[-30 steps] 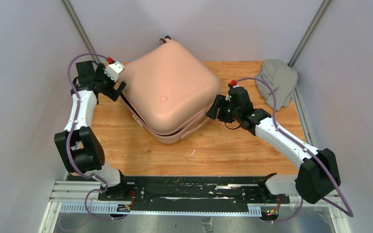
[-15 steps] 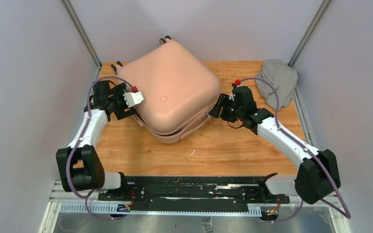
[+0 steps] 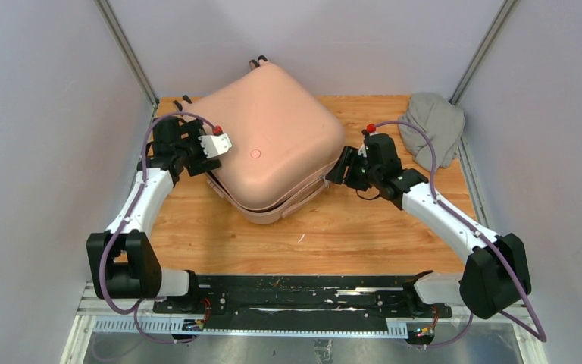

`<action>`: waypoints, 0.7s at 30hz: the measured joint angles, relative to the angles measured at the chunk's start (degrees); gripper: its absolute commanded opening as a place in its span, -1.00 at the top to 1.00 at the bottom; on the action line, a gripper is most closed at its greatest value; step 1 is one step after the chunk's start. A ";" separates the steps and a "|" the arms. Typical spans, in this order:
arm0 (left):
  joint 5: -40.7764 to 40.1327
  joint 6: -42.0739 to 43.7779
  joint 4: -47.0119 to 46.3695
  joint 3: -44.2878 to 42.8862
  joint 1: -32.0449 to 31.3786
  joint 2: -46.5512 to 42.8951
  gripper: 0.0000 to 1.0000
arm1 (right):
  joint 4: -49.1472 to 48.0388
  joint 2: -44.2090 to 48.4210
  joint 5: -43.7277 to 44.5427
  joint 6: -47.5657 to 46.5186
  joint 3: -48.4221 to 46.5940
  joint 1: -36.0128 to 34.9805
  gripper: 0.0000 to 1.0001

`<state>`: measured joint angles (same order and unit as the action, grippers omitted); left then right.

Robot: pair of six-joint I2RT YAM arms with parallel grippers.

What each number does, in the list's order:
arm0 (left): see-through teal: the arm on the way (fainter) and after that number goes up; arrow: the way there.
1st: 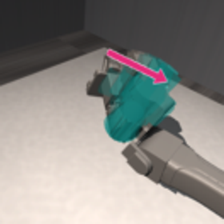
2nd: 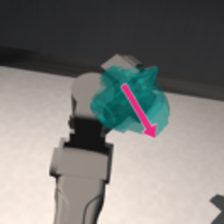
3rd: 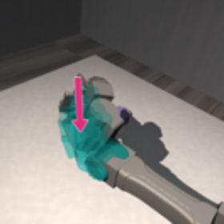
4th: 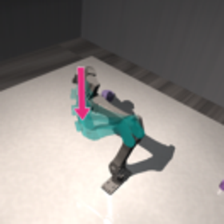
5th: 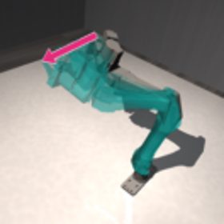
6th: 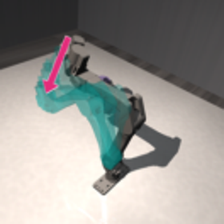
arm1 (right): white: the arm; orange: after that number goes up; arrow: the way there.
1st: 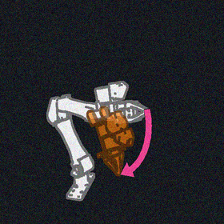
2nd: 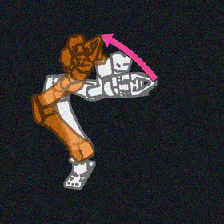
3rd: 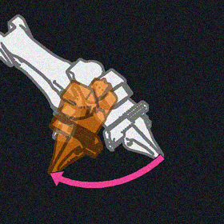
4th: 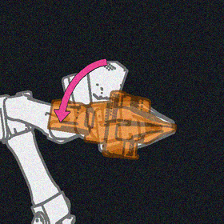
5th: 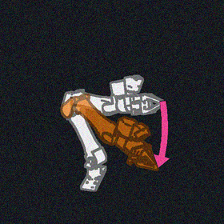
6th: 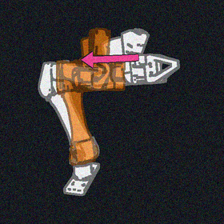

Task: Pack the luggage
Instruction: Zip the luggage at the corner of the board.

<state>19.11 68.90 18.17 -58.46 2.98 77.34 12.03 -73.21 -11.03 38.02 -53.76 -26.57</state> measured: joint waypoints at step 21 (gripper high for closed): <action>3.82 -11.19 14.12 -10.08 -3.89 -1.44 -1.00 | -15.76 -7.23 -7.72 -32.33 5.79 0.46 -0.15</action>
<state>22.94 57.71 32.29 -68.53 -0.91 75.90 -3.73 -80.44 -18.74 5.69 -47.97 -26.11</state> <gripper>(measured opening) 1.000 0.570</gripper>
